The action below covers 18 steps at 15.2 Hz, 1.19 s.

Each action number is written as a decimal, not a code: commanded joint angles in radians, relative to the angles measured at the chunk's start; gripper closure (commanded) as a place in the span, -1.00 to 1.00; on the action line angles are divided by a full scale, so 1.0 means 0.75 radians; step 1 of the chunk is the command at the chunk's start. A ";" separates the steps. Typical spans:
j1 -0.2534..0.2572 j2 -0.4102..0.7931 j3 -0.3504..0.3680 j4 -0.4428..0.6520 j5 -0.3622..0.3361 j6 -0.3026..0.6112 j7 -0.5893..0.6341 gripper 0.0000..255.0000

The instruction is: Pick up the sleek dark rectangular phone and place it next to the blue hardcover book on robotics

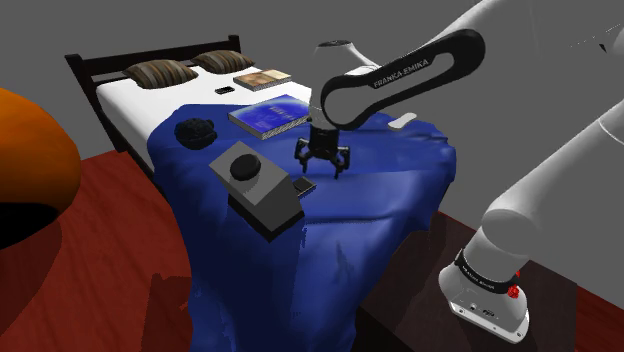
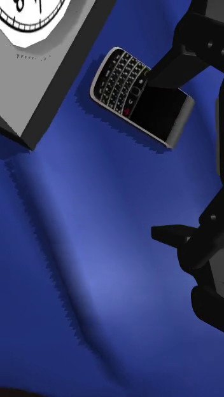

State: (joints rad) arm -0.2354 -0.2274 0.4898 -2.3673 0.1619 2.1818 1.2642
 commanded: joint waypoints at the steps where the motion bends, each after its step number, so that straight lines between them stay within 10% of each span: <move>1: -0.035 0.122 0.040 0.050 -0.056 0.082 0.176 -1.00; 6: -0.078 0.398 0.050 0.184 -0.246 0.224 0.582 -1.00; 18: -0.054 0.522 0.024 0.163 -0.340 0.353 0.661 -1.00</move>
State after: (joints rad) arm -0.2764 0.1628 0.5082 -2.2447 -0.0920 2.4455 1.7590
